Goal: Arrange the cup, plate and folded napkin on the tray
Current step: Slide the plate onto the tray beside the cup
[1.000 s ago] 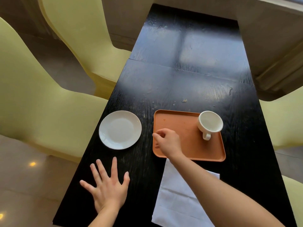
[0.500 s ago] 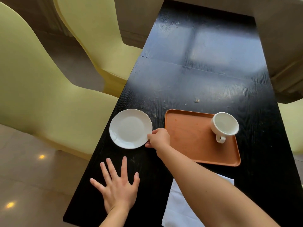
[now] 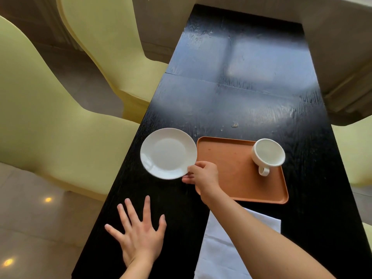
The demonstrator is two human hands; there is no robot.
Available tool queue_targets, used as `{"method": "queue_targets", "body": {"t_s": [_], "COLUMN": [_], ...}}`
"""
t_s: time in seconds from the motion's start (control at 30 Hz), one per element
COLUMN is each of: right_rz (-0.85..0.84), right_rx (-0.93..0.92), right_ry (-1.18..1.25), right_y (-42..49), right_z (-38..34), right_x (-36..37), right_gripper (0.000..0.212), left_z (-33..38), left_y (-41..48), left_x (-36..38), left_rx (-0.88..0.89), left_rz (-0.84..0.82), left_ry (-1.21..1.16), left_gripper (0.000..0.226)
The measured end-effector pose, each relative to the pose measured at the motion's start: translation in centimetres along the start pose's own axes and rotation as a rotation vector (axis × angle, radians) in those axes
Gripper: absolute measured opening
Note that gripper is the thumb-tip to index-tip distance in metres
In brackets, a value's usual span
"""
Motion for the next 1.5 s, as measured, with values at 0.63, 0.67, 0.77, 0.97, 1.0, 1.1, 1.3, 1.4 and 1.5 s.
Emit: {"method": "queue_targets", "body": {"t_s": [0.63,0.67,0.77,0.97,1.0,1.1,1.3,1.4,1.5], "right_rz": [0.291,0.296,0.307,0.358,0.363,0.350,0.327,0.278,0.238], "right_rx": [0.067,0.068,0.071,0.072,0.066,0.030,-0.023,-0.053,-0.085], "right_ry": [0.234,0.233,0.231,0.169,0.140,0.018,-0.020,-0.015,-0.093], "right_y": [0.7,0.9,1.3,1.7,1.7,1.6,-1.1,-3.5,-5.9], "right_z": [2.2,2.4,2.9,3.7,3.8,3.3,2.9,3.1,3.6], "right_x": [-10.4,-10.5,-10.6,-11.2,-11.3,-11.5,-13.2,-14.4,-15.7], "right_gripper": [0.013,0.014,0.011,0.008,0.006,0.012,0.014,0.012,0.012], "left_z": [-0.2,-0.3,-0.1,-0.2,-0.2,-0.1,0.1,0.3,0.6], "left_y": [0.0,0.0,-0.1,-0.1,-0.1,0.0,-0.5,-0.8,-1.0], "left_x": [0.3,0.3,0.0,0.1,0.2,0.1,-0.5,-1.1,-2.4], "left_rx": [-0.016,-0.017,-0.014,-0.017,-0.020,-0.021,-0.002,0.020,0.034], "left_rz": [0.008,0.006,0.009,0.005,-0.003,-0.019,-0.050,-0.105,-0.168], "left_ry": [0.007,0.010,0.002,-0.011,-0.007,0.002,-0.005,-0.017,-0.084], "left_gripper": [0.079,0.079,0.079,0.079,0.079,0.078,0.079,0.077,0.077]}}
Point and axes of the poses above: each hand's wrist, its own y-axis towards the middle knuckle, its own x-axis out of the palm, z = x × y, the point moved 8 cm from there along y, towards the middle knuckle, and after that the axes turned 5 degrees about -z, right-handed, at the moved point
